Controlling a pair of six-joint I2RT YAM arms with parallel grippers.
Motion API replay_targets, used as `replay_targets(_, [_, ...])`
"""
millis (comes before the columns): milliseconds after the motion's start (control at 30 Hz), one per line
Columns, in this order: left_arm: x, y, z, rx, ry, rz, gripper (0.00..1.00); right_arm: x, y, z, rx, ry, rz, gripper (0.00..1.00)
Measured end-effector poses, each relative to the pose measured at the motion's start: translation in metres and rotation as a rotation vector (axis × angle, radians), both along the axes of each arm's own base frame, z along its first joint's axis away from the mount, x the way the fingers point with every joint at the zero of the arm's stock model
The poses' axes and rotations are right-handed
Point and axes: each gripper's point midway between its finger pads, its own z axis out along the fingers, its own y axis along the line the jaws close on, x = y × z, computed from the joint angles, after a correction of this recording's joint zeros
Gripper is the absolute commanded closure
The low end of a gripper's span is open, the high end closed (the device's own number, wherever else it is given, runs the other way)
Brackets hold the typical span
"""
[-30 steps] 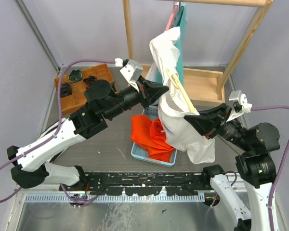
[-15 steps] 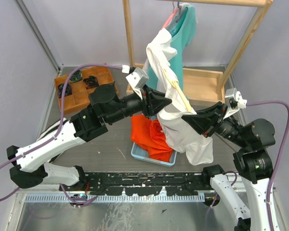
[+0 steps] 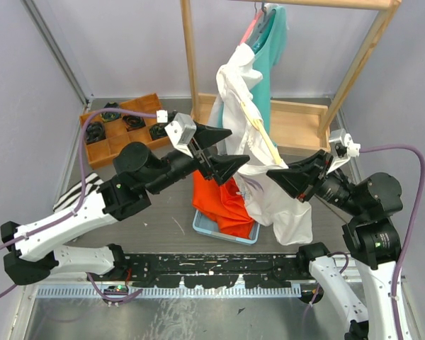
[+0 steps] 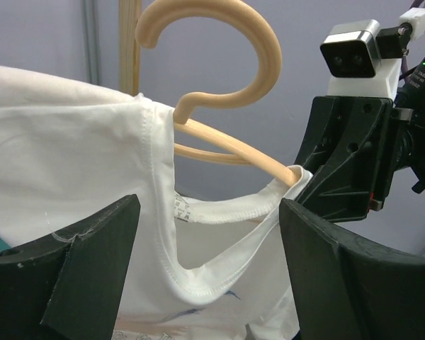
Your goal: Remove the t-shirt from the hanger
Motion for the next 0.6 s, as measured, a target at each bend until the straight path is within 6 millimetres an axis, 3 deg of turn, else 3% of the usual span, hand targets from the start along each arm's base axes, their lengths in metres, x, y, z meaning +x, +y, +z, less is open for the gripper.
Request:
replay_targets(367, [0.009, -0.012, 0.014, -0.076, -0.21, 0.052, 0.13, 0.008, 0.001, -0.012, 0.008, 0.102, -0.01, 0.99])
replay_targets(600, [0.02, -0.028, 0.005, -0.049, -0.28, 0.091, 0.17, 0.007, -0.001, -0.01, 0.024, 0.131, -0.025, 0.99])
